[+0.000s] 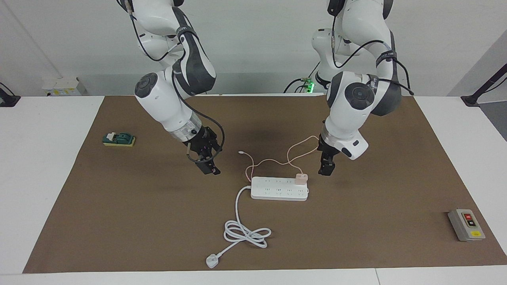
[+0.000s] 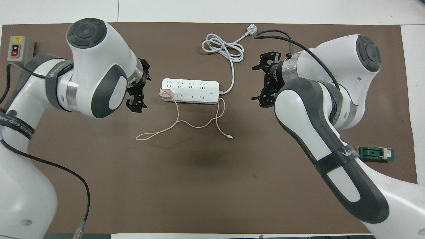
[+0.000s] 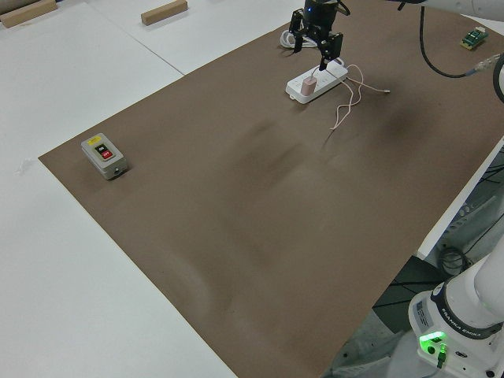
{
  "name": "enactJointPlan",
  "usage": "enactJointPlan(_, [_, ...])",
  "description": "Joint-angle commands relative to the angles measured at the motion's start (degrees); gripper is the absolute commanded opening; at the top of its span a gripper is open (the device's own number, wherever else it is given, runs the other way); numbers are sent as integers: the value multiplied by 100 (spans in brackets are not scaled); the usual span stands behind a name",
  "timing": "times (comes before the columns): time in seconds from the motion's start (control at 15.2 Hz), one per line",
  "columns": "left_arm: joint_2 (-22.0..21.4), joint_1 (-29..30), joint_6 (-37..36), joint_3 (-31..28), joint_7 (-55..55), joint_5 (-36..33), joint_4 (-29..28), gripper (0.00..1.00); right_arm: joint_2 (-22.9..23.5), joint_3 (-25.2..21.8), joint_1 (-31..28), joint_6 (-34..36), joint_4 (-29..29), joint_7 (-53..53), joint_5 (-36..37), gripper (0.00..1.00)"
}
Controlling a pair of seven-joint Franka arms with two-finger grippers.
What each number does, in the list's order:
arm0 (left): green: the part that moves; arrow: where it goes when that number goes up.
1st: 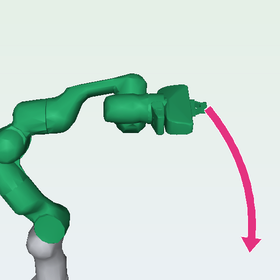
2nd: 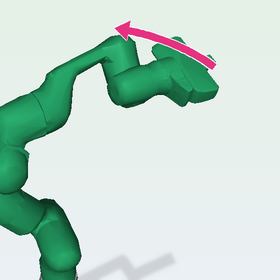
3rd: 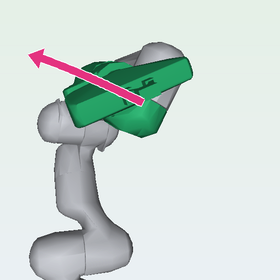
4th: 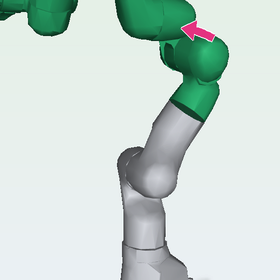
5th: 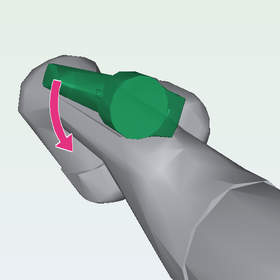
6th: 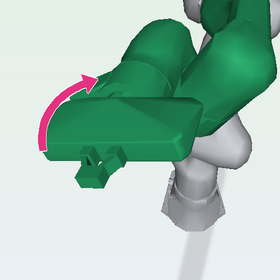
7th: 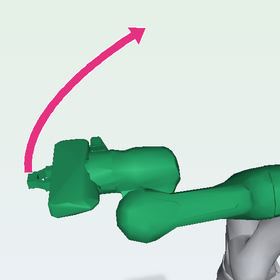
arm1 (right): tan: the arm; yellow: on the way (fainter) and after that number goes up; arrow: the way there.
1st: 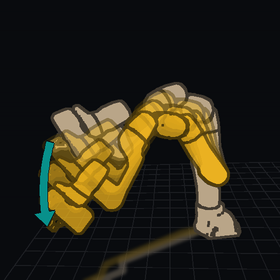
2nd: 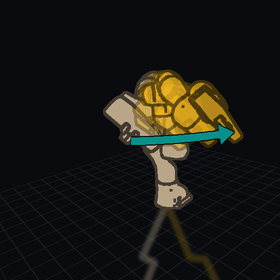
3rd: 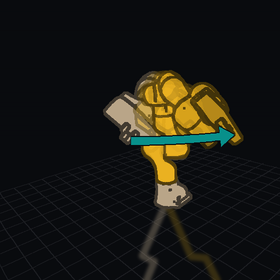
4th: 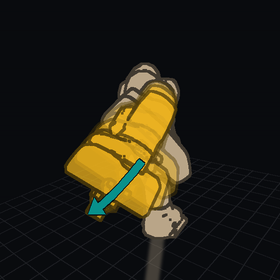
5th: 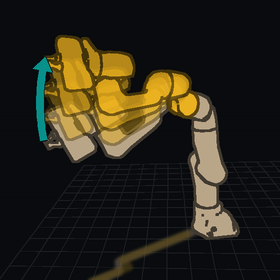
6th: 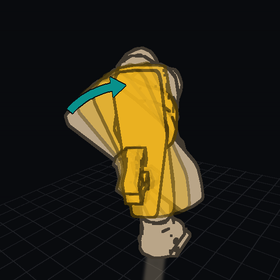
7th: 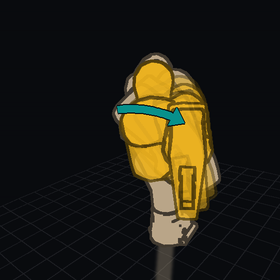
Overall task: Unplug charger and place it aside
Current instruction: 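Move the left gripper to the pink charger while the right gripper reaches the strip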
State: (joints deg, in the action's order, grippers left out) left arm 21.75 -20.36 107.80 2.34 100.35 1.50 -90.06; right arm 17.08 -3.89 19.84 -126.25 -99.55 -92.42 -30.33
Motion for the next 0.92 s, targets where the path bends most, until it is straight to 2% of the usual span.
enactJointPlan(0.0, [277,-170,22,-110,160,61,199,100,260,-7,80,-137,-3,-92,-656,100])
enactJointPlan(0.33, [724,-179,5,-110,161,61,813,100,682,-7,765,-971,67,-74,-896,100])
enactJointPlan(0.66, [875,-258,382,-110,248,61,779,100,981,63,828,-840,138,355,-974,100])
enactJointPlan(0.86, [840,-346,636,-110,433,61,578,100,1384,55,819,-831,532,663,-1344,100])
